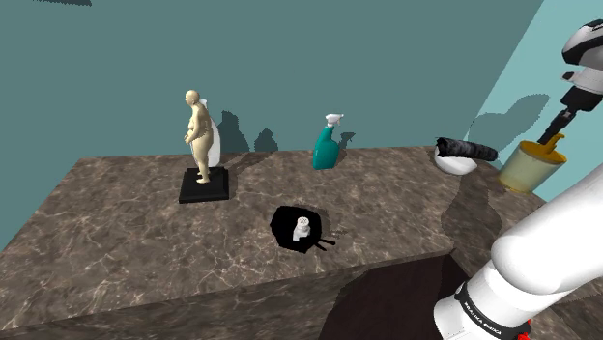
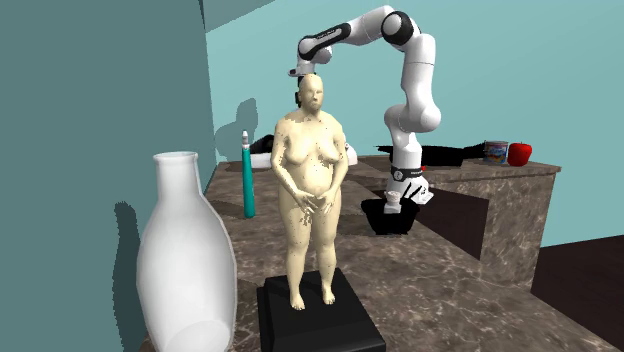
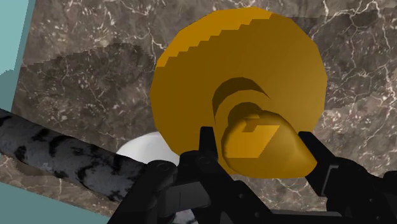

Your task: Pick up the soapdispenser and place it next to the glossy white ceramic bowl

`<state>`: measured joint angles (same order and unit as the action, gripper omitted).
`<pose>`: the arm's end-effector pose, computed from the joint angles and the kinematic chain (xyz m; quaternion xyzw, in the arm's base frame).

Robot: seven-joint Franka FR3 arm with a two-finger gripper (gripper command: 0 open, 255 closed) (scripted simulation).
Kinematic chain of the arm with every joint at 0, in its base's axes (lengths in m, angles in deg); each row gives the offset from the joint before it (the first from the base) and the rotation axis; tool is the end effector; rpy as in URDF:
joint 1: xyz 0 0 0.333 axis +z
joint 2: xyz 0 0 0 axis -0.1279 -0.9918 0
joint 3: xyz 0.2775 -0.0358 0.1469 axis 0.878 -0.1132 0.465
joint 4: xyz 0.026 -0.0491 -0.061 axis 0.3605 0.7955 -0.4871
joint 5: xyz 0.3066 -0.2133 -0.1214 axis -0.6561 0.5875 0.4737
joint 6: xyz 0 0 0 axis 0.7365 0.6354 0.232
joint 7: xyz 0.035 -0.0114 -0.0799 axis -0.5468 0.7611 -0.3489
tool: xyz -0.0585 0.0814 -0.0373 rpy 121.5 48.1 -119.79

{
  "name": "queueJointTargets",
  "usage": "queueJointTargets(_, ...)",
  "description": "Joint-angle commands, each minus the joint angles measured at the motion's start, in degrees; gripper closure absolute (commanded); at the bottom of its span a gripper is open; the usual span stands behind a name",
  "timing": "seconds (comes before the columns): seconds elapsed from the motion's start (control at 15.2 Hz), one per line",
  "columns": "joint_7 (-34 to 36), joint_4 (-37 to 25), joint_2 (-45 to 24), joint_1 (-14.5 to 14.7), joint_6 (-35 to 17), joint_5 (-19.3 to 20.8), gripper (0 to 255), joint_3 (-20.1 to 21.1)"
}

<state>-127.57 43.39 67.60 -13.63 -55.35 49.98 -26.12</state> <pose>0.0753 -0.5422 0.5200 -0.9989 0.0370 -0.0294 0.0079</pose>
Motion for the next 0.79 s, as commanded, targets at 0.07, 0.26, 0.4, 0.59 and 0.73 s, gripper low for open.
queueJointTargets(0.07, -0.4, 2.2, -0.3, -0.1, -2.4, -0.3, 255, -0.3)
queueJointTargets(0.26, -0.9, 4.1, -1.0, -0.1, -4.7, -0.9, 255, -0.6)
queueJointTargets(0.4, -1.4, 5.4, -1.6, -0.1, -6.2, -1.4, 255, -0.8)
queueJointTargets(0.59, -2.3, 7.1, -2.7, -0.1, -8.5, -2.4, 255, -1.2)
queueJointTargets(0.73, -2.9, 8.2, -3.5, -0.2, -9.9, -3.3, 255, -1.4)
